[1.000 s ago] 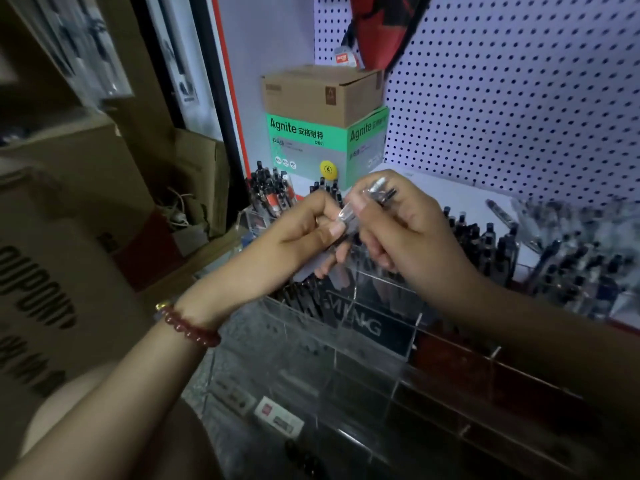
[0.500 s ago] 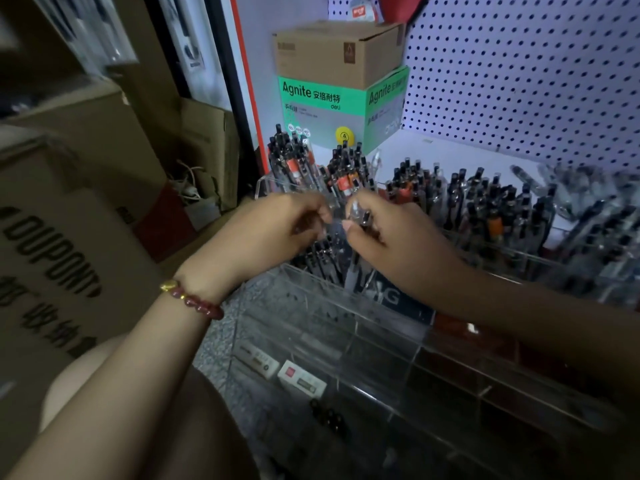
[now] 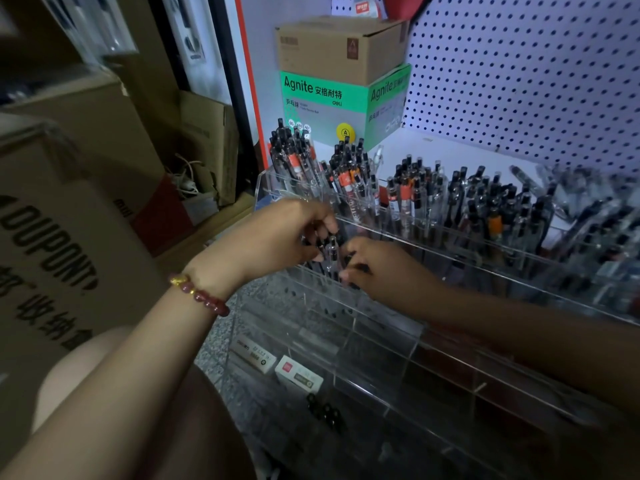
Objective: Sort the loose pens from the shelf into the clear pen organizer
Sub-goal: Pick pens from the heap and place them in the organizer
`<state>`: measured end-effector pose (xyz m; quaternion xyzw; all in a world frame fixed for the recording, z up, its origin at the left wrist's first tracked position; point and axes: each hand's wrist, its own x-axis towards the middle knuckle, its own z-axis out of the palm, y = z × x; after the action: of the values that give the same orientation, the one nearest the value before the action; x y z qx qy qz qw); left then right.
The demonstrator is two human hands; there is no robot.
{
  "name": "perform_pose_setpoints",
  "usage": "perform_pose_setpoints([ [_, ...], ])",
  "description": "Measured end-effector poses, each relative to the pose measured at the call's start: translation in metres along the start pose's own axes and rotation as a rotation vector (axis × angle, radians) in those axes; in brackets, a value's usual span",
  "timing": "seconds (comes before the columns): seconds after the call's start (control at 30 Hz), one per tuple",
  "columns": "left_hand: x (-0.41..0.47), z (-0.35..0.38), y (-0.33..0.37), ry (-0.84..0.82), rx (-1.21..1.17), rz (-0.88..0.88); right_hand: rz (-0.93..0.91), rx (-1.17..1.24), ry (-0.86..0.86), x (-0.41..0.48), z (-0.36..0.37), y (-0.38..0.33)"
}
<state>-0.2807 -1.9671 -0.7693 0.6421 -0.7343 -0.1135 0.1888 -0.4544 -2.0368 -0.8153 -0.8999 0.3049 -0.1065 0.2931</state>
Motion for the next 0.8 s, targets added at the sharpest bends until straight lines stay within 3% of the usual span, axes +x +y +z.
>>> perform_pose_setpoints([
  [0.23,-0.005,0.003,0.007,0.024,-0.125,0.005,-0.008,-0.087,0.113,0.001,0.006,0.004],
  [0.67,0.003,0.022,0.003,0.122,0.084,0.022,-0.002,-0.145,0.123,-0.002,0.008,0.004],
  [0.8,0.002,0.018,0.009,0.119,0.246,-0.022,-0.01,-0.278,0.127,-0.006,0.006,0.0],
])
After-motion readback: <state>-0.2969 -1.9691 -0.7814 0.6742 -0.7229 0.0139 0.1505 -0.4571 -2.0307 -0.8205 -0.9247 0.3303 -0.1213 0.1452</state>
